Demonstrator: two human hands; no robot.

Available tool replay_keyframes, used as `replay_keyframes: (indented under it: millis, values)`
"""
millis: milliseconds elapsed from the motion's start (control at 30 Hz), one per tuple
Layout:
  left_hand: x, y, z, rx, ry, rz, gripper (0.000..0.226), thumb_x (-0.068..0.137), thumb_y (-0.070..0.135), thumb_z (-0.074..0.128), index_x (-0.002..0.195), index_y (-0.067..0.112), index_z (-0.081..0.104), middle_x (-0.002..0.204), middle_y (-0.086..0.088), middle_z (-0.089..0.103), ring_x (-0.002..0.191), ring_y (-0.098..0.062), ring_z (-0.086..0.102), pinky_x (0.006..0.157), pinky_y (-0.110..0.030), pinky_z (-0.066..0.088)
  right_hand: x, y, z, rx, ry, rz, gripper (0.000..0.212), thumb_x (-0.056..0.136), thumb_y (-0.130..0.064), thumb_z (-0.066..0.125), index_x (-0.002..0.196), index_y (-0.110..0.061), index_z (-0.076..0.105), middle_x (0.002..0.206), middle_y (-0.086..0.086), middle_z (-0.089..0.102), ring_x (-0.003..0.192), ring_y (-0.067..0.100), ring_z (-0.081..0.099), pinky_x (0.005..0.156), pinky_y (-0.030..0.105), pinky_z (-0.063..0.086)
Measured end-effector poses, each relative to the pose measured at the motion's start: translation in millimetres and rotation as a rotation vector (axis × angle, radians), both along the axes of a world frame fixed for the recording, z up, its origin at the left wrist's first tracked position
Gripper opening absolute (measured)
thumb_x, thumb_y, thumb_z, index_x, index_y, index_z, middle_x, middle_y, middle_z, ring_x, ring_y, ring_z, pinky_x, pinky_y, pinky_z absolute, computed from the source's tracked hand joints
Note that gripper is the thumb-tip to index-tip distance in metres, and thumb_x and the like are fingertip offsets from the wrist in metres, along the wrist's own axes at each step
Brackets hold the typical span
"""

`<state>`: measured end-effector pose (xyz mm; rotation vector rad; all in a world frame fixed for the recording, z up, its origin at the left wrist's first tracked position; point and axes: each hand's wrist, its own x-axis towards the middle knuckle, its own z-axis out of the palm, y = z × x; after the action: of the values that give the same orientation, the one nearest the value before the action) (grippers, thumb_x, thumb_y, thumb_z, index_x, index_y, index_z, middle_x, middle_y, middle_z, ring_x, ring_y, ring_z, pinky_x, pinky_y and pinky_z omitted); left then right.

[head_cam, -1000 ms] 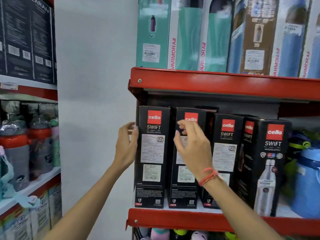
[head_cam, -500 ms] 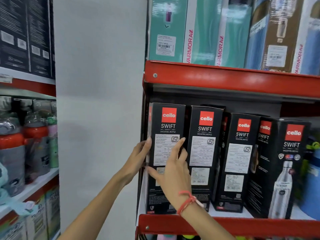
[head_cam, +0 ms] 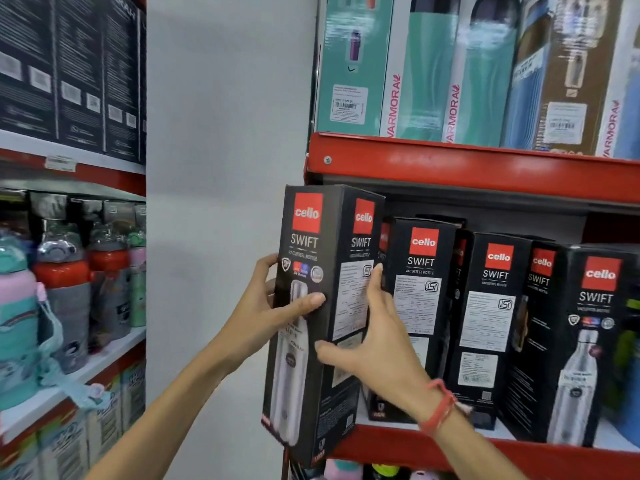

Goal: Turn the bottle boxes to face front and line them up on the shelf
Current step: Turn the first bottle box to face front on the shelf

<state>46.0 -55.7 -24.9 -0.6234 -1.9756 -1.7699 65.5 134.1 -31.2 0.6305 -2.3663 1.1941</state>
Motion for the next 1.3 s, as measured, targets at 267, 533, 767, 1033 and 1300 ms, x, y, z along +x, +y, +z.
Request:
replay_keyframes:
  millis: [267, 533, 767, 1033, 1300]
  values:
    - [46, 0, -1, -0.079, 0.148, 0.042, 0.101, 0.067, 0.032, 0.083, 0.141, 0.061, 0.020, 0.116, 0.016, 0.070, 0.102, -0.014, 0.070, 0.074, -0.028, 0.061, -14, 34, 24, 0.017, -0.166, 0.422, 0.113, 0.075, -0.017, 0.079, 0.149, -0.044, -0.001, 0.114, -0.058, 0.044, 0.113, -0.019, 0.052, 0.090, 0.006, 0.044]
    - [15, 34, -6, -0.179, 0.233, 0.207, 0.102, 0.079, 0.021, 0.076, 0.150, 0.044, 0.007, 0.139, 0.018, 0.053, 0.119, 0.003, 0.056, 0.098, -0.027, 0.051, -31, 31, 40, 0.023, -0.070, 0.262, 0.100, 0.077, -0.035, 0.077, 0.151, -0.040, 0.009, 0.136, -0.019, 0.053, 0.125, -0.002, 0.049, 0.110, 0.035, 0.041]
    - [-22, 42, -7, -0.197, 0.183, 0.207, 0.098, 0.084, 0.019, 0.072, 0.151, 0.040, 0.004, 0.144, 0.006, 0.051, 0.126, -0.009, 0.055, 0.100, -0.036, 0.051, -50, 23, 31, -0.077, -0.054, 0.130, 0.097, 0.084, -0.021, 0.071, 0.153, -0.029, 0.003, 0.125, -0.014, 0.057, 0.104, -0.007, 0.056, 0.092, 0.010, 0.041]
    - [-31, 52, -28, -0.207, 0.109, 0.259, 0.101, 0.083, 0.018, 0.073, 0.150, 0.042, 0.000, 0.133, 0.013, 0.054, 0.118, -0.013, 0.061, 0.098, -0.044, 0.052, -57, 17, 7, -0.064, 0.019, -0.068, 0.095, 0.083, -0.016, 0.072, 0.154, -0.022, 0.009, 0.120, 0.003, 0.067, 0.111, 0.018, 0.061, 0.102, 0.036, 0.047]
    - [-22, 57, -17, -0.247, 0.071, 0.348, 0.102, 0.084, 0.010, 0.071, 0.150, 0.039, -0.001, 0.144, -0.006, 0.051, 0.120, -0.025, 0.060, 0.096, -0.053, 0.052, -54, 14, 8, -0.021, 0.067, -0.177, 0.090, 0.082, -0.020, 0.074, 0.153, -0.015, 0.018, 0.118, 0.009, 0.067, 0.111, 0.025, 0.061, 0.098, 0.035, 0.047]
